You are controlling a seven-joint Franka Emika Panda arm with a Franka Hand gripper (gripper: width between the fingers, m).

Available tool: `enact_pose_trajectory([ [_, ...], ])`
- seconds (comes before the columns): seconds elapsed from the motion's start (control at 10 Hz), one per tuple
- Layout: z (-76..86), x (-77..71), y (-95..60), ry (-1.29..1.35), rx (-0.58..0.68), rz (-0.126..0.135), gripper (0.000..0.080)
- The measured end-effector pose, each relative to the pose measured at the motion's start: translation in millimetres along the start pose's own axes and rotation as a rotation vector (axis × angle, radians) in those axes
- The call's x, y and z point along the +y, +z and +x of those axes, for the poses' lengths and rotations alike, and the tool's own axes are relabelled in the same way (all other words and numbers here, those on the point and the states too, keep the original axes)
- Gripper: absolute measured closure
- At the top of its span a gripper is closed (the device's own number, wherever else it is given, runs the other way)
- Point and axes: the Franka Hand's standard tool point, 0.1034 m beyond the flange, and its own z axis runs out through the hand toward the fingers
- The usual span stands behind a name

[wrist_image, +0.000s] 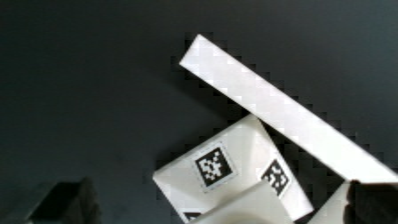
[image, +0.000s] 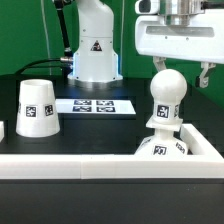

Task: Assemble lamp

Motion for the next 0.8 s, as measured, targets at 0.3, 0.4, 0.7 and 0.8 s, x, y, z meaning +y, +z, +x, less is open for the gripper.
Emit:
enact_pose_trajectory([
  [0.3,13.4,47.5,4.1,-0.312,0.036,-0.010,0.0100],
  [0.4,32.1,63.7,4.2,-0.369,0.034,-0.007,0.0100],
  [0.7,75.6,104.1,1.4,-0.391,0.018,0.005,0.0100],
  [0.8,70.8,99.3,2.2,-0.402,0.017,0.006,0.0100],
])
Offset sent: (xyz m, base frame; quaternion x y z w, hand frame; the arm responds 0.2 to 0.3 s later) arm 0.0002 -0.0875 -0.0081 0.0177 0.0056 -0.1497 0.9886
